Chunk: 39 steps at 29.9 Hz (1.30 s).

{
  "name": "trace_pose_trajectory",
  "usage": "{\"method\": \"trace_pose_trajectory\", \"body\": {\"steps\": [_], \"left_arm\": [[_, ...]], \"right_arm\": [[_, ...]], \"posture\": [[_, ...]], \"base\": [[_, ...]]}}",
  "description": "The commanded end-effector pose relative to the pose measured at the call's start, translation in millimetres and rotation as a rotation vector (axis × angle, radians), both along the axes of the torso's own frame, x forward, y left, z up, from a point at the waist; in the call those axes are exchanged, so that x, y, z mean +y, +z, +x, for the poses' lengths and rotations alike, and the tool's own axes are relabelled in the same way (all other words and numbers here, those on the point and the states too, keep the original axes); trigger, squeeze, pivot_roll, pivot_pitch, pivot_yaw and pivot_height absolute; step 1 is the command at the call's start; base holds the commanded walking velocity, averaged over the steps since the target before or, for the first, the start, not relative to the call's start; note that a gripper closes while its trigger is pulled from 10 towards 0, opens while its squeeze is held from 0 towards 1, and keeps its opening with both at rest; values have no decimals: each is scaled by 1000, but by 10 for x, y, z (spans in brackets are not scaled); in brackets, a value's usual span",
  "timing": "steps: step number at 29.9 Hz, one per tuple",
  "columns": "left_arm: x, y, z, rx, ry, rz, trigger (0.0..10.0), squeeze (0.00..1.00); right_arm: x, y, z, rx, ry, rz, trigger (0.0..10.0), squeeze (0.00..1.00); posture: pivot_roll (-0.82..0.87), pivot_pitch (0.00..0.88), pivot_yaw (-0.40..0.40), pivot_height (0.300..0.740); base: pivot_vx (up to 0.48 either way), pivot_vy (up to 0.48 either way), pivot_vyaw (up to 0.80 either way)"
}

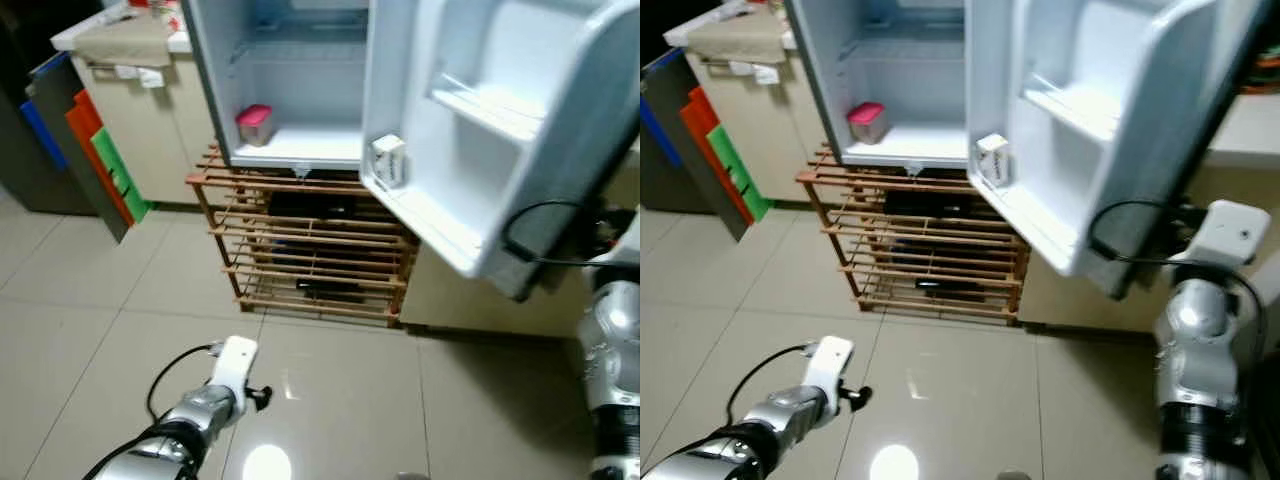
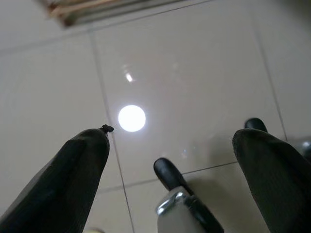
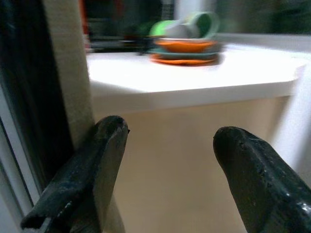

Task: Restocking fridge

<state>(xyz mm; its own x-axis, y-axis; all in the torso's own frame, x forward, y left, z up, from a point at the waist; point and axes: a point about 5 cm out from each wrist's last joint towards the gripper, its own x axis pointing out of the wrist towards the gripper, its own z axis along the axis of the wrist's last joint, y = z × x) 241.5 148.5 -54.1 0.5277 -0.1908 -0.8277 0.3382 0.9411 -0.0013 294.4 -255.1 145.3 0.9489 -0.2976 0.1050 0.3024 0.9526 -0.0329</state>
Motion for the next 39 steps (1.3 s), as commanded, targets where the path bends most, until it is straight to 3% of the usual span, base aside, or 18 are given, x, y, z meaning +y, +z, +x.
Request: {"method": "trace_pose_trajectory", "body": {"steps": [1,4,6,10,12,13,16,21,22,23,24,25,26,27,28,29,32,39], "left_arm": [[16,6,7,18,-45,33,10000,0],[58,-47,-76,87,-66,65,10000,0],[122,-89,-149,134,-48,84,10000,0],[199,-137,-241,185,2,83,10000,0],[267,-176,-319,212,63,79,10000,0],[267,-176,-319,212,63,79,10000,0],[296,-208,-375,198,39,104,10000,0],[119,2,-23,-123,-9,52,10000,0],[119,2,-23,-123,-9,52,10000,0],[-30,364,332,-419,7,-89,10000,0],[-30,364,332,-419,7,-89,10000,0],[-64,502,429,-513,15,-135,10000,0],[-101,828,592,-699,24,-180,10000,0],[-101,828,592,-699,24,-180,10000,0],[-110,1029,657,-799,31,-195,10000,0],[-113,1464,754,-970,96,-253,10000,0],[-103,2043,844,-1191,136,-280,10000,0],[-325,2335,846,-1294,31,-344,10000,0]], "right_arm": [[453,-66,-18,44,205,79,10000,0],[1082,44,-228,68,610,124,10000,0],[1226,77,-378,98,756,150,10000,0],[1120,88,-425,110,755,224,10000,0],[906,153,-399,96,696,282,10000,0],[906,153,-399,96,696,282,10000,0],[597,180,-321,110,524,213,10000,0],[272,-11,-164,162,201,95,10000,0],[272,-11,-164,162,201,95,10000,0],[282,-119,-132,168,160,89,10000,0],[282,-119,-132,168,160,89,10000,0],[307,-161,-126,170,156,85,10000,0],[388,-270,-103,190,160,57,10000,0],[388,-270,-103,190,160,57,10000,0],[427,-326,-88,201,158,48,10000,0],[497,-395,-61,209,174,75,10000,0],[584,-320,10,149,216,69,10000,0],[626,-250,137,106,208,72,10000,0]], "posture": [[-228,0,153,740],[-249,0,178,740],[-260,0,182,740],[-264,0,172,740],[-264,0,146,740],[-264,0,146,740],[-252,0,114,740],[-210,0,83,740],[-210,0,83,740],[-169,0,52,740],[-169,0,52,740],[-158,0,45,740],[-112,0,18,740],[-112,0,18,740],[-95,0,11,740],[-76,0,7,740],[-62,0,10,740],[-91,0,-9,740]], "base": [[0,0,0],[0,0,0],[0,0,0],[0,0,0],[0,0,0],[0,0,0],[0,0,0],[0,0,0],[0,0,0],[0,0,0],[0,0,0],[0,0,0],[0,0,0],[0,0,0],[0,0,0],[0,0,0],[0,0,0],[0,0,0]]}}
